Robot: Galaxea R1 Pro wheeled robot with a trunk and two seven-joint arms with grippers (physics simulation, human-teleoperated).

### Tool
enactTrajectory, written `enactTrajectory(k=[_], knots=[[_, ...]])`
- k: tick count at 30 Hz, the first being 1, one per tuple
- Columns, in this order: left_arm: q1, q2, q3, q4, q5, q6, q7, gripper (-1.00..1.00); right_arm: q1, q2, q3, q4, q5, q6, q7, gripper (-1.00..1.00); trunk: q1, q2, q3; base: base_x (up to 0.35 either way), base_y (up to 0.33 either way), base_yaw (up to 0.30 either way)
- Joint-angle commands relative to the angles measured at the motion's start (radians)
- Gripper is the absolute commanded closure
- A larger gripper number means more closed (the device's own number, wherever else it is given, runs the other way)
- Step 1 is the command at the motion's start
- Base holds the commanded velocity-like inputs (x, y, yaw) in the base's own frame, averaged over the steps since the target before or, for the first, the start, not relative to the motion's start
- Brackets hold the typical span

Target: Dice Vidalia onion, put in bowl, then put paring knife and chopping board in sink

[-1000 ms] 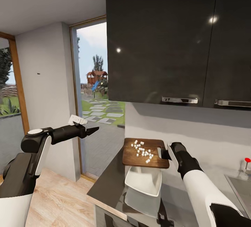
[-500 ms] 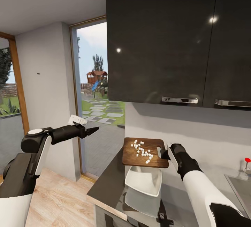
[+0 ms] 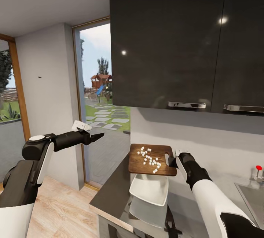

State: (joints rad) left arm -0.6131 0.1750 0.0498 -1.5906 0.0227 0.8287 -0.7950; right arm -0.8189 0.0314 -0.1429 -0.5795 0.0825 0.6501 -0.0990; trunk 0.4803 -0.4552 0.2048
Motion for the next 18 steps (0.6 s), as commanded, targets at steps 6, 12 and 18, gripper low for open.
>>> enactTrajectory(k=[6, 12, 18], knots=[[0.000, 0.000, 0.001, 0.000, 0.002, 0.007, -0.003, -1.00, 0.000, 0.001, -0.006, 0.000, 0.008, 0.003, 0.002, 1.00, 0.000, -0.001, 0.000, 0.000, 0.000, 0.000], [0.000, 0.000, 0.001, 0.000, 0.002, 0.007, -0.003, -1.00, 0.000, 0.002, -0.006, 0.000, 0.008, -0.012, 0.002, 1.00, 0.000, -0.001, 0.000, -0.029, -0.026, 0.000], [0.000, 0.000, 0.001, 0.000, 0.003, 0.007, -0.003, -1.00, 0.000, 0.001, -0.006, 0.002, 0.008, -0.046, 0.002, 1.00, 0.000, -0.001, 0.000, -0.049, -0.042, 0.000]])
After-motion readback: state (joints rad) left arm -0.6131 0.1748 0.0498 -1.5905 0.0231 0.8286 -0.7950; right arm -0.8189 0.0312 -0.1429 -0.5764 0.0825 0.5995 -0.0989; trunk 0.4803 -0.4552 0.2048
